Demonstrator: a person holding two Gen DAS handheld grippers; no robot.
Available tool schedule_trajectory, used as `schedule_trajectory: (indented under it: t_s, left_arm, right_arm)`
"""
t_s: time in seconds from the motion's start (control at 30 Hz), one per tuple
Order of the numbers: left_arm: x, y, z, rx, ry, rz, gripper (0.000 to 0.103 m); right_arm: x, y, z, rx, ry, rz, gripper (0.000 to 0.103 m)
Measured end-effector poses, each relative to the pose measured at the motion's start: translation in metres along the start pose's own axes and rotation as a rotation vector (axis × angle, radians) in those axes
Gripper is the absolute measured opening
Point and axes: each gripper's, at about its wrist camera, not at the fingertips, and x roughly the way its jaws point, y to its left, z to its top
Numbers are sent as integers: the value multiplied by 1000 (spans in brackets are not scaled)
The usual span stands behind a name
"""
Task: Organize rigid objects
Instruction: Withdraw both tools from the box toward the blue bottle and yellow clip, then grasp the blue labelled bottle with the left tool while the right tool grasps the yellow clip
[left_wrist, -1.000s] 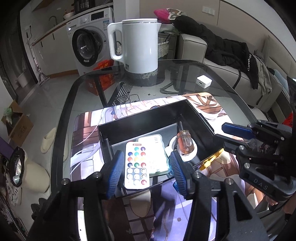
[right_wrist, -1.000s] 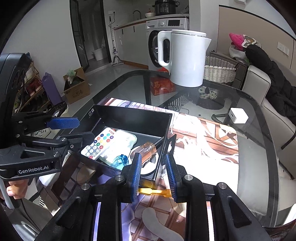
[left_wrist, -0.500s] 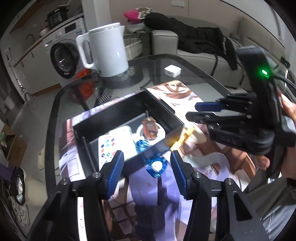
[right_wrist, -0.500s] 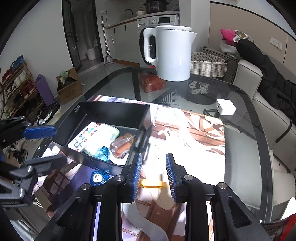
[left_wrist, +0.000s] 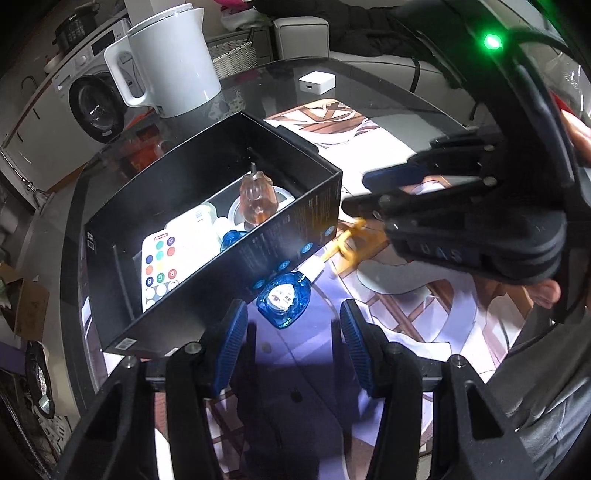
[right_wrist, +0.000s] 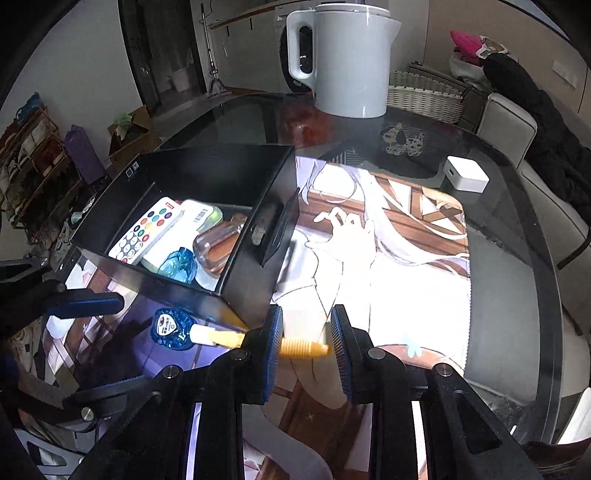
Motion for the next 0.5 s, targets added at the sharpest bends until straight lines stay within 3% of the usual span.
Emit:
schedule_trajectory:
  t_s: [0.1,0.5]
  left_arm:
    - [5,-1,1,8,8,5,52]
    - [29,-9,10,23,56,20,51]
  right_arm:
    - [3,1,-8,2,52,33,28]
    - [7,-1,-11,-6,69,55,28]
